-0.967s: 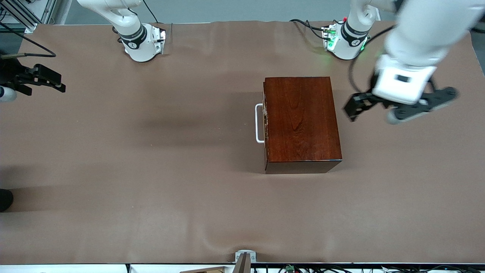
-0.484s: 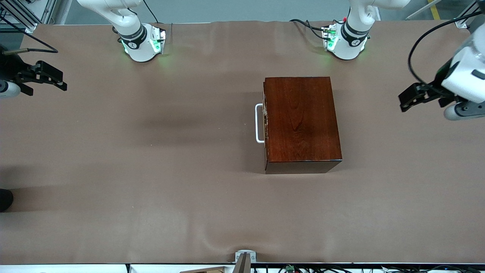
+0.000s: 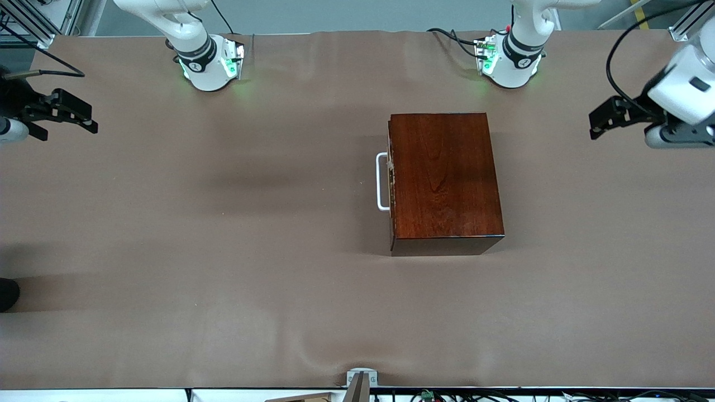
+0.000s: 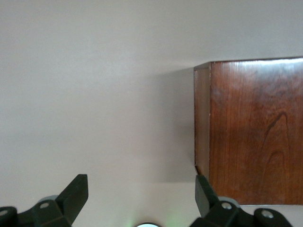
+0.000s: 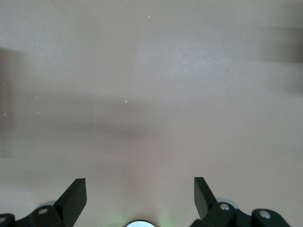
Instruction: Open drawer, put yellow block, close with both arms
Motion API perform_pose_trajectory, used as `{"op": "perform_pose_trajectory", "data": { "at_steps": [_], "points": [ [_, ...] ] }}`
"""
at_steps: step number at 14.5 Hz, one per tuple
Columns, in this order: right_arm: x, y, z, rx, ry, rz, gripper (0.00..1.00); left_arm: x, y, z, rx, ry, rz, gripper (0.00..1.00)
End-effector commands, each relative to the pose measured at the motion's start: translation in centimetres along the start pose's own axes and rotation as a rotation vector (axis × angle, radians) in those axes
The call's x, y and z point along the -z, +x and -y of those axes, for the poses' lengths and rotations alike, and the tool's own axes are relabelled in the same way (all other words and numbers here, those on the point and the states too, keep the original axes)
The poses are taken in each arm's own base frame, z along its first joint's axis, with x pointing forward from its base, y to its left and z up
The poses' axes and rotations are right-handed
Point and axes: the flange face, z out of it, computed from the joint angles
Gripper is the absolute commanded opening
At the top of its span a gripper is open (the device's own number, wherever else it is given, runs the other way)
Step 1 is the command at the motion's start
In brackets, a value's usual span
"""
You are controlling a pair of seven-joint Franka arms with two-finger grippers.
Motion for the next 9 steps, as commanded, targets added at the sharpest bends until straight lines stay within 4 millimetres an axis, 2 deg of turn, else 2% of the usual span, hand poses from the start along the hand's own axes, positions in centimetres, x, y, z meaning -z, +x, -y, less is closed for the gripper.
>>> {"op": "perform_pose_trajectory", "data": {
  "at_steps": [1, 7, 9],
  "points": [
    [0.5, -0.7, -0.5, 0.001, -0.006, -0.007, 1.00, -0.1, -2.7, 0.1, -0.031, -0.010, -0.031, 1.00],
    [0.5, -0.6, -0.3, 0.004, -0.008, -0.016, 1.00, 2.0, -2.3, 1.0, -0.076, -0.013, -0.067, 1.00],
    [0.5, -0.5, -0.4, 0.002, -0.008, -0.017, 1.00, 2.0, -2.1, 1.9, -0.057, -0.014, -0.061, 1.00]
  ]
}}
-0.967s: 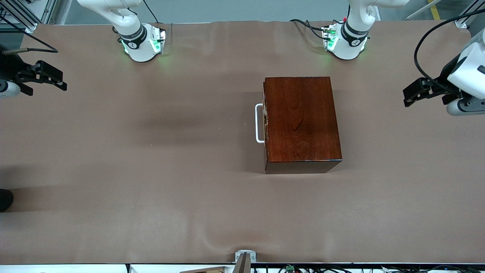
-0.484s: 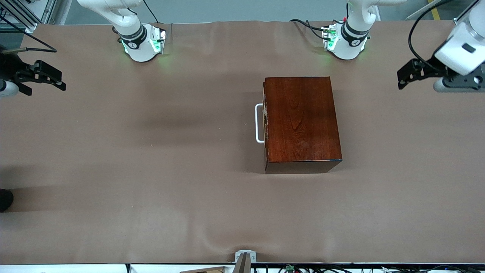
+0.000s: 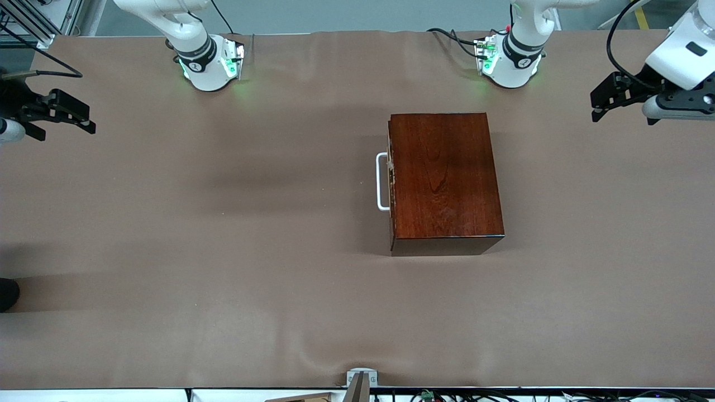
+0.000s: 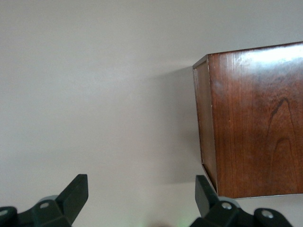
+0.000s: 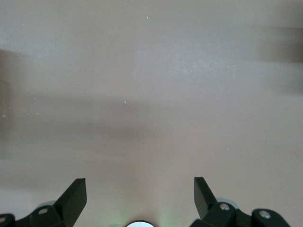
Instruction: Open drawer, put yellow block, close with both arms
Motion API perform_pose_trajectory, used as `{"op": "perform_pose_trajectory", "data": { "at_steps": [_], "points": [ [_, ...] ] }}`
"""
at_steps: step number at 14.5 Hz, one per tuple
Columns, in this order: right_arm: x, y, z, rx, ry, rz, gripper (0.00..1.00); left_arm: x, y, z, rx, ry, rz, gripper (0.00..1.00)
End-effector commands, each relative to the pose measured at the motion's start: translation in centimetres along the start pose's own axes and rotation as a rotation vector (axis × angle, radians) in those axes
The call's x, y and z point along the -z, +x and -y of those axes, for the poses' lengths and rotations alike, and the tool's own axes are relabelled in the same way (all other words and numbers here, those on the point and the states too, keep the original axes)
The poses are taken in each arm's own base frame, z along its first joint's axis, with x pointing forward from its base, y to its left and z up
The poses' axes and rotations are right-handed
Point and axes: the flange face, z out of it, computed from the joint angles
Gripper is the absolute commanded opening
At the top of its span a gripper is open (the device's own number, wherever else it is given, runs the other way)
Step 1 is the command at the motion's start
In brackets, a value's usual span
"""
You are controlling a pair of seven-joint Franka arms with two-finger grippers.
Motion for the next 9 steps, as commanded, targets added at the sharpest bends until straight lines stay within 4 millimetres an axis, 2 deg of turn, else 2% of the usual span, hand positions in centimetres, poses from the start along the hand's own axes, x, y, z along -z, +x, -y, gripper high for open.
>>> {"op": "perform_pose_trajectory", "data": {
  "at_steps": [1, 3, 9],
  "points": [
    [0.5, -0.5, -0.2, 0.006, -0.008, -0.014, 1.00, 0.7, 0.1, 1.3, 0.003, -0.022, -0.005, 1.00],
    [0.4, -0.5, -0.2, 0.006, -0.007, -0.011, 1.00, 0.6, 0.1, 2.4, 0.021, -0.021, -0.001, 1.00],
    [0.5, -0.5, -0.2, 0.006, -0.008, -0.014, 1.00, -0.1, 0.4, 2.8, 0.057, -0.024, 0.012, 1.00]
  ]
}}
